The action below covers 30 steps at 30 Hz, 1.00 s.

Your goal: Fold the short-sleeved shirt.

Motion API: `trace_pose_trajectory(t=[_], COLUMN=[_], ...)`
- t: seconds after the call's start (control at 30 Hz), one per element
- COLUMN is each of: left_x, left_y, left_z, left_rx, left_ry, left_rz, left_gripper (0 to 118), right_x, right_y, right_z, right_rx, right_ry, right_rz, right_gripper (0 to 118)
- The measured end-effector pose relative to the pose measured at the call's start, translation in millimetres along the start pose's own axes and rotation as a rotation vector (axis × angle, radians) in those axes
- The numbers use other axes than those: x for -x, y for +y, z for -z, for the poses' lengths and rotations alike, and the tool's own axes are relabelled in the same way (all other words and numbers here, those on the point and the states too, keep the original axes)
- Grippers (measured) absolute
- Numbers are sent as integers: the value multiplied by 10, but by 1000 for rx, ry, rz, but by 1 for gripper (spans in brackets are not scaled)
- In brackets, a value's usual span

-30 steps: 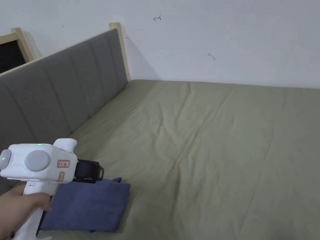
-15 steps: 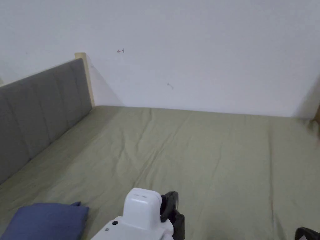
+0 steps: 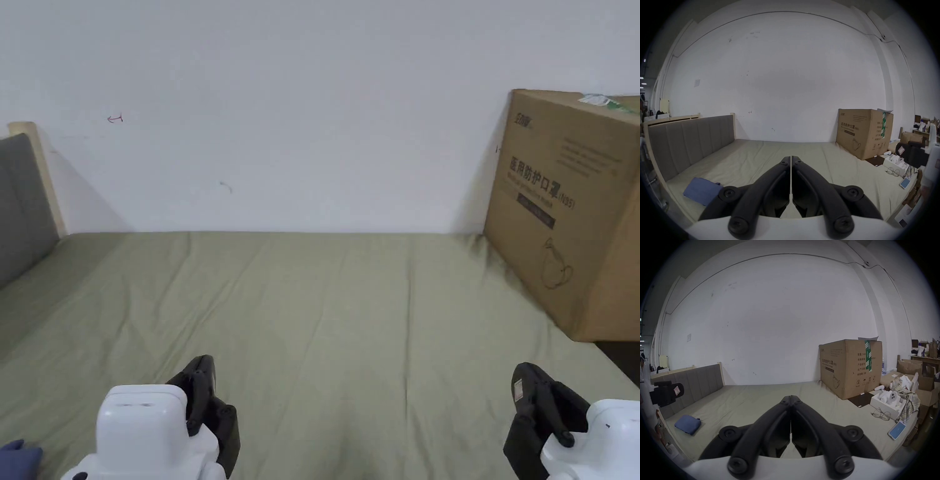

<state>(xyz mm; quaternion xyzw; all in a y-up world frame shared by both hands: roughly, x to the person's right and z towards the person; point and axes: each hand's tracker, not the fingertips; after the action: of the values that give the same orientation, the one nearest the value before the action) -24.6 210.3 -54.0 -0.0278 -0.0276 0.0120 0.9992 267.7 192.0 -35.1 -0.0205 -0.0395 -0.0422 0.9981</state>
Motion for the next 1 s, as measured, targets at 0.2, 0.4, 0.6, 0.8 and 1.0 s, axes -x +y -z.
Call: trace_pose_trajectory(t=[0.2,0.4,0.6,0.8,1.0], left_x=[26,49,35,27,36], left_y=[38,180,115,118,95], left_z=[6,-56,-87,-116,-127], left_rx=[-10,-34,-54,-54,-44], left_ry=[-8,-17,-18,-17,-2], left_rz=[-14,1,32,39,38], left_gripper=[53,118,118,118,118], right_x=[-11,44,110,159,209], right_y=[54,89,117,75,83], right_z=[54,-7,-39,-59,-137], right_rx=[25,10,11,14,-2], right_ry=[10,7,2,10,29], right_rz=[-2,-20,-32,-45,-51], right_gripper=[74,118,118,118,118])
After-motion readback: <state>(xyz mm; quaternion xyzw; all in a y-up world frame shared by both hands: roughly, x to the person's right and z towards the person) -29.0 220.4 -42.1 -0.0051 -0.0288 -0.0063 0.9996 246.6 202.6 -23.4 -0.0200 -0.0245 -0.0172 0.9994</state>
